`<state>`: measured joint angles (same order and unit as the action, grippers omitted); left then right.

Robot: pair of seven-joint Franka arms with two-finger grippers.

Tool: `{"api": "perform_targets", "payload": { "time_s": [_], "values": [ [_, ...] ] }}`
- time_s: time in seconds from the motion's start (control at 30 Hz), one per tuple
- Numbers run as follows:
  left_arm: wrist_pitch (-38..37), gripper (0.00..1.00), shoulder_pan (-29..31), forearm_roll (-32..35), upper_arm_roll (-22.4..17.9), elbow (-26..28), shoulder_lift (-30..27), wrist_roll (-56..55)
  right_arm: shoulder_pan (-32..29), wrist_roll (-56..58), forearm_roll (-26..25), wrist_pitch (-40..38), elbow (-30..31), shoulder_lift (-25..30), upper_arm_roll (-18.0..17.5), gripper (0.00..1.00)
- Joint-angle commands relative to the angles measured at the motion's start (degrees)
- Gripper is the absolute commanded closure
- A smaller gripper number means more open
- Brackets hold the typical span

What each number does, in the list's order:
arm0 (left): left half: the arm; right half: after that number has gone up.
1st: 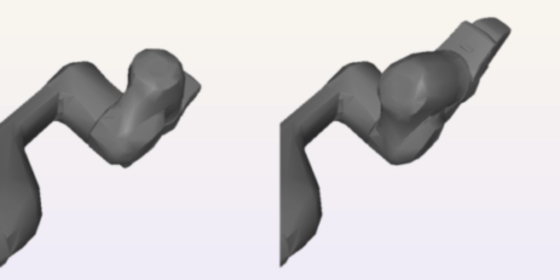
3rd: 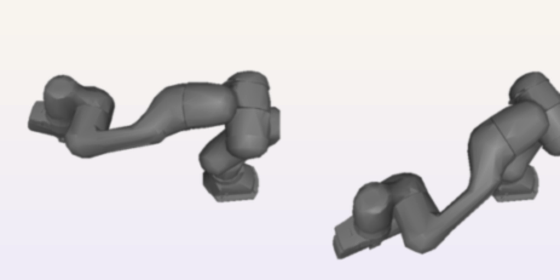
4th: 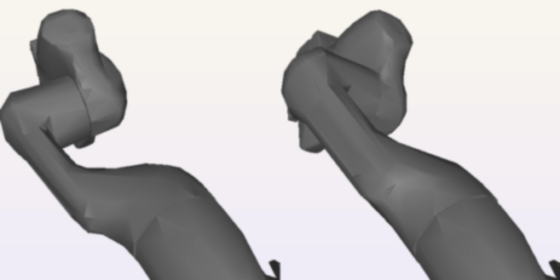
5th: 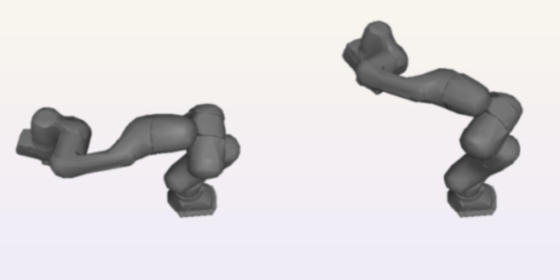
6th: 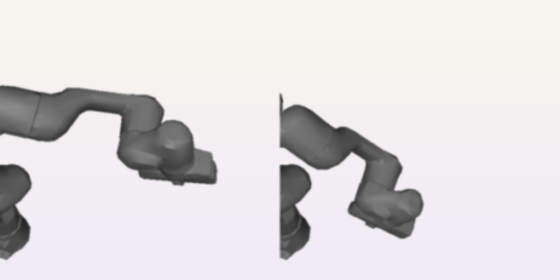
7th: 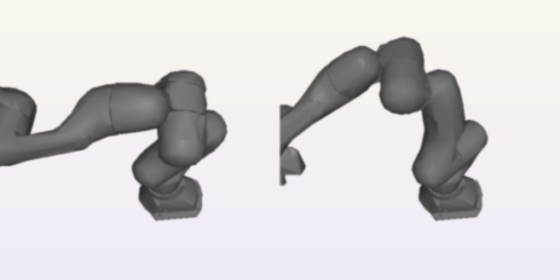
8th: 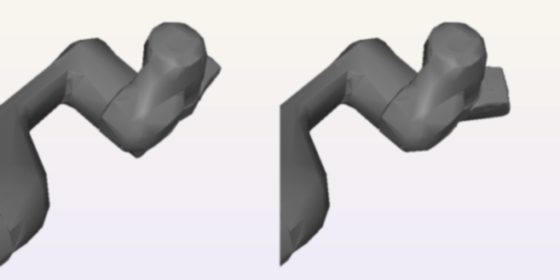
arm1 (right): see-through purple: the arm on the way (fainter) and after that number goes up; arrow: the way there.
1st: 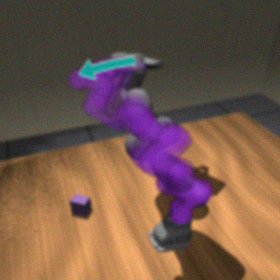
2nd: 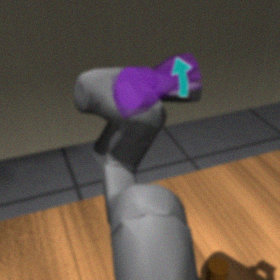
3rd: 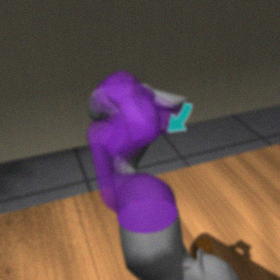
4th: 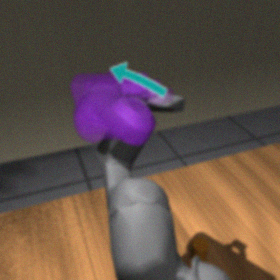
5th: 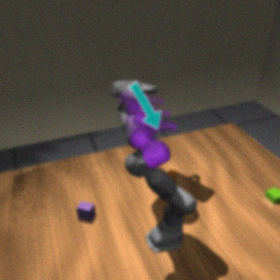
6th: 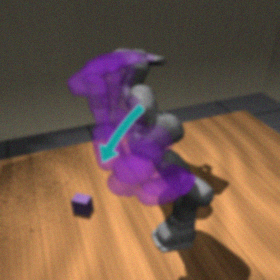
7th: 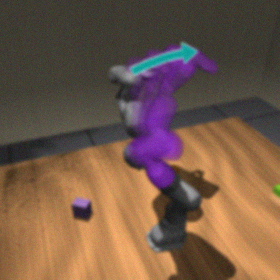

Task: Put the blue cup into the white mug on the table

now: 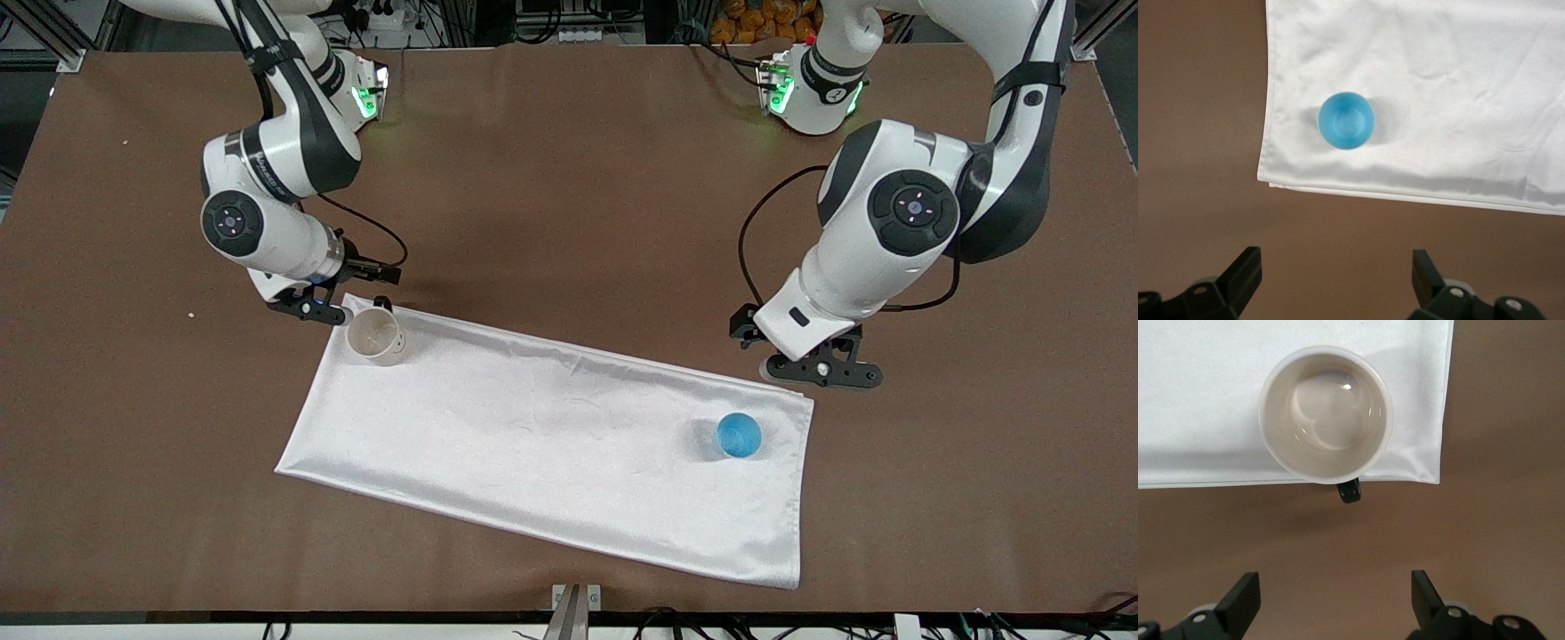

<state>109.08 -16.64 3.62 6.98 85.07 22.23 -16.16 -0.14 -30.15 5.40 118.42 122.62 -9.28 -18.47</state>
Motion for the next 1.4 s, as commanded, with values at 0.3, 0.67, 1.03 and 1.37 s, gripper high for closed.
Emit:
{"api": "perform_targets", "payload": {
  "time_s": [0.3, 0.67, 1.03, 1.37],
  "values": [
    [6.50, 0.00, -0.93, 3.23, -0.39, -3.77, 7.21, 3.41, 1.46, -1.31, 0.31, 11.39, 1.30, -7.15, -0.17, 0.00],
    [12.03, 0.00, -1.63, 3.32, -0.48, -3.86, 11.78, 3.85, 1.55, -1.31, -0.92, 15.26, 1.30, -9.88, 0.10, 0.00],
    [16.25, 0.00, -1.81, 3.24, -0.74, -4.03, 14.95, 7.28, 1.46, -1.31, -6.63, 17.37, 1.30, -10.76, 1.41, 0.00],
    [18.19, 0.00, -1.73, 3.24, -0.83, -5.09, 17.49, 8.86, 1.37, -1.05, -10.59, 18.86, 1.13, -10.76, 2.12, 0.00]
  ]
}}
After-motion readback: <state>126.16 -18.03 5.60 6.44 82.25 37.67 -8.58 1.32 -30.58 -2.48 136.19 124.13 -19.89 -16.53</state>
